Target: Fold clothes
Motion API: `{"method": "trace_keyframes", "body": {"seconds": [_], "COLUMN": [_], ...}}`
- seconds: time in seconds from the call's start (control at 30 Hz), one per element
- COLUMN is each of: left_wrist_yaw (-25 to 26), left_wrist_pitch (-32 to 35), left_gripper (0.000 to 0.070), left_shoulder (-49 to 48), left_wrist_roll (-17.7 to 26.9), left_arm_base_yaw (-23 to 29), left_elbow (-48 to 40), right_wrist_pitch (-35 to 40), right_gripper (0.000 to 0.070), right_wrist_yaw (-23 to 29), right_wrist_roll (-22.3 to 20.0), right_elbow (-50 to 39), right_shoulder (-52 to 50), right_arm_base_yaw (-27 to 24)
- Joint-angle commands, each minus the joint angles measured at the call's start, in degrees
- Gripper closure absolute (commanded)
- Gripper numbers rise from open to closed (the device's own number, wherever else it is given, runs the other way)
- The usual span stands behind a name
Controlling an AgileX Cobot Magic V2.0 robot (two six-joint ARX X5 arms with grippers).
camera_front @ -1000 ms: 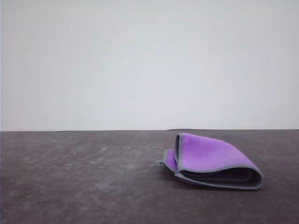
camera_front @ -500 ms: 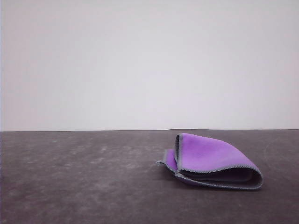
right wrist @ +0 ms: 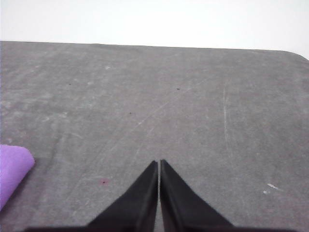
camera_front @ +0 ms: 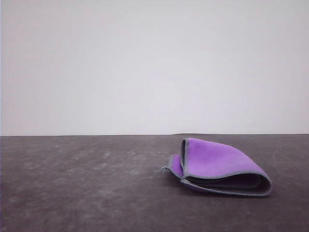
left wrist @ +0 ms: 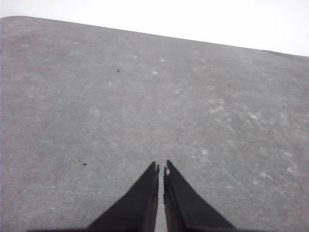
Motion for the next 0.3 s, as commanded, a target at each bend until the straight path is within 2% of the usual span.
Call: {"method": "trace_keyframes", "body": {"seconds": [0.0,0.27], "left_wrist_yaw": [-0.34,-0.34], "left_wrist_pitch": [-1.97,-1.97], "left_gripper": [0.0696,0.0696], "left_shoulder": [-0.02,-0.02], "left_wrist_roll": [-0.24,-0.24], "left_arm_base_yaw": [0.07,0.07], "left_elbow": [-0.5,-0.5], "right_wrist_pitch": [0.77,0.77], "right_gripper": [0.0697,0.0697], "right_wrist_yaw": [0.22,0.22], "right_wrist_roll": [0.74,0.76], "right_elbow": [-0.28,-0.28], "right_shoulder": [-0.04,-0.04], "right_arm_base_yaw": [-0.11,-0.11]}}
